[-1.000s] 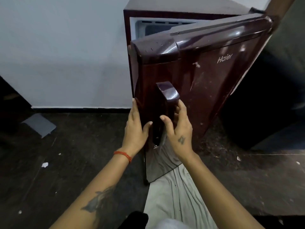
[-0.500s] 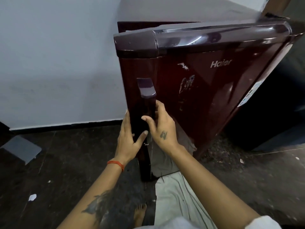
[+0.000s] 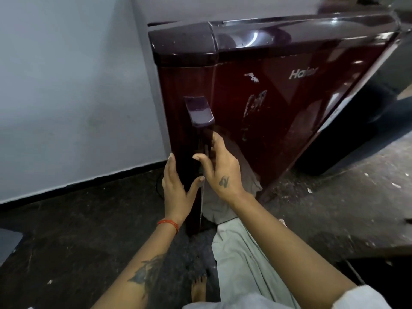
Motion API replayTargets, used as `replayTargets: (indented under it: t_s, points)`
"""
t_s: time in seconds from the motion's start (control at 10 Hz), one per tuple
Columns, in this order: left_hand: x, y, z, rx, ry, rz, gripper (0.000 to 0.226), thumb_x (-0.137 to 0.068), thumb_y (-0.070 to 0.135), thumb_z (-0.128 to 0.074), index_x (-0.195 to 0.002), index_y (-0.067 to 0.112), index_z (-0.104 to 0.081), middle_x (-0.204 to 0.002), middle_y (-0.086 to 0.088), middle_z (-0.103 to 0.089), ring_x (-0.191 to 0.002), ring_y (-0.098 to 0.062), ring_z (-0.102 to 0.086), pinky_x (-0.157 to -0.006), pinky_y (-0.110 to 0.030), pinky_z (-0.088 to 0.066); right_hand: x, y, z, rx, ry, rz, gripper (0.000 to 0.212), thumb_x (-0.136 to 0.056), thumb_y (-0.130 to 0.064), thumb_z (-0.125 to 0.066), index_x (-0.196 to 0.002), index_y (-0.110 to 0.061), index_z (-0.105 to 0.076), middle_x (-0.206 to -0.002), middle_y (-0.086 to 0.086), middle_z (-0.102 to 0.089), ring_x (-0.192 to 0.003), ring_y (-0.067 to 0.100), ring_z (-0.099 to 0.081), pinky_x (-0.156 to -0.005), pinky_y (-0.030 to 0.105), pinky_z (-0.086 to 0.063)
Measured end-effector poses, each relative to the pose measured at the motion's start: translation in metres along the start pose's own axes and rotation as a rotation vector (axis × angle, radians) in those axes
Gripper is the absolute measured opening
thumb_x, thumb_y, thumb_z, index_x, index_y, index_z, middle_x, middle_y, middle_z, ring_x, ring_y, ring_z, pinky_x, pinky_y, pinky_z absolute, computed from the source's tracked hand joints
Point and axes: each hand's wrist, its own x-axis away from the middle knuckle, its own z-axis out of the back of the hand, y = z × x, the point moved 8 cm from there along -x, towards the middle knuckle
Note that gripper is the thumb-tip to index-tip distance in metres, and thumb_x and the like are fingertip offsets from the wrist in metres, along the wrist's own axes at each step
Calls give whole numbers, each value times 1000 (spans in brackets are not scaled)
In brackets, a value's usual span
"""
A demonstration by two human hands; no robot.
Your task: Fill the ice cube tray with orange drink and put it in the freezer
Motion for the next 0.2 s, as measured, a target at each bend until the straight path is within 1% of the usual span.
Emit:
replayTargets:
  t_s: [0.1, 0.2]
  points:
    - [12, -11, -16, 137, 15, 190, 95, -76, 66, -56, -150, 31, -8, -156, 3, -16, -137, -24, -34, -100, -52, -45, 2, -3, -2, -29, -10, -38, 52, -93, -39, -49, -137, -21, -30, -117, 0, -64, -100, 15, -65, -79, 28, -54]
    - [42, -54, -48, 238, -12, 639, 83, -84, 46, -62, -149, 17, -18, -152, -10, -28, -128, -28, -46, -103, -46, -43, 28, 22, -10, 73, -141, -134, 47, -95, -32, -47, -139, -19, -34, -120, 5, -59, -105, 20, -60, -81, 30, -48]
